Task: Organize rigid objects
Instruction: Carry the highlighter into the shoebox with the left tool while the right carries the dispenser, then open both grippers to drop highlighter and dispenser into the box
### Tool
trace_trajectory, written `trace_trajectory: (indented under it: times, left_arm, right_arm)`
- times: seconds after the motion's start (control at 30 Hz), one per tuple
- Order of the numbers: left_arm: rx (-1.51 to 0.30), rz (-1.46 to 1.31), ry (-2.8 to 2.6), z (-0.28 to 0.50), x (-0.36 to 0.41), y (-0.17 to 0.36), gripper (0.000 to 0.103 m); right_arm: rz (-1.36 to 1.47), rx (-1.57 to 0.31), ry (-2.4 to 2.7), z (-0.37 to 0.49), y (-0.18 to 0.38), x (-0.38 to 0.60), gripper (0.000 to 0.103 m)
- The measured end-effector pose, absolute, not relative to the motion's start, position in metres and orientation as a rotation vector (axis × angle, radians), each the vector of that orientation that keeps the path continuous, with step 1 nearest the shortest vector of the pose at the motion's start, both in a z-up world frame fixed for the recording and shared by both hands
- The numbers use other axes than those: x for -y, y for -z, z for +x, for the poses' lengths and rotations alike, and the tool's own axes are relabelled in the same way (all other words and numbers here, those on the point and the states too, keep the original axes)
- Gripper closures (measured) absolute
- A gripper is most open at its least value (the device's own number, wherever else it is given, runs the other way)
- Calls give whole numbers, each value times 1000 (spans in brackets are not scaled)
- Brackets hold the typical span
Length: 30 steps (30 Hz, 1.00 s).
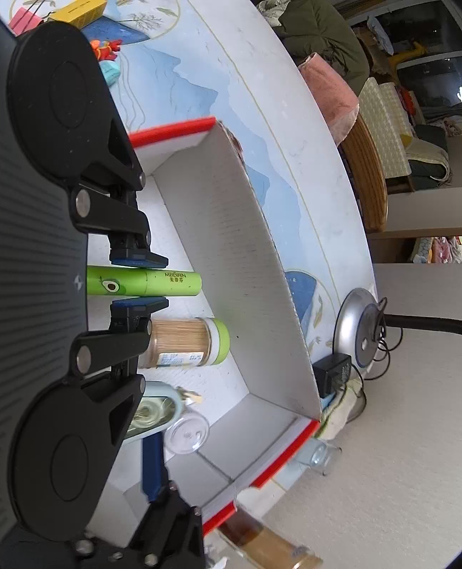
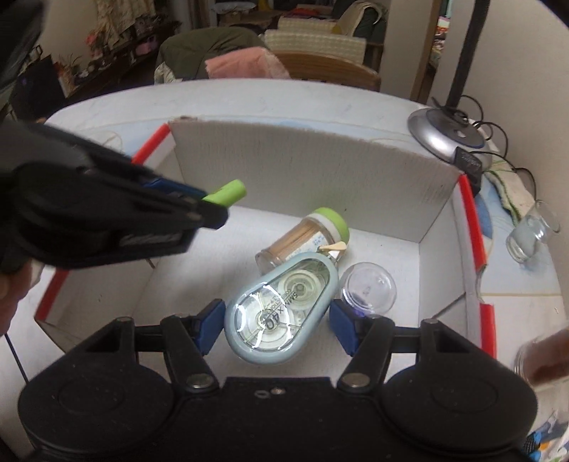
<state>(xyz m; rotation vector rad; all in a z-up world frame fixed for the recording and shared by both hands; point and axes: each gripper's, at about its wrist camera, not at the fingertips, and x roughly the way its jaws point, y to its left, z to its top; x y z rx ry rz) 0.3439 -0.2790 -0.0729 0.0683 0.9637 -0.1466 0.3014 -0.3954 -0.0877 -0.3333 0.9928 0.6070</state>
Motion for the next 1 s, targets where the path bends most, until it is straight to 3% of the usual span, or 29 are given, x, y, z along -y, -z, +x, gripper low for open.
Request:
trace_trajectory:
  times: [0.57,1.0]
  left_arm:
    - [-1184,99,104,383,302,115,87]
    - [-1240,62,99,388,299,123,87]
  right_arm:
    - [-378,-1126,-646,315,114,396,40]
    - [-346,-1173,-654,321,117,401,38]
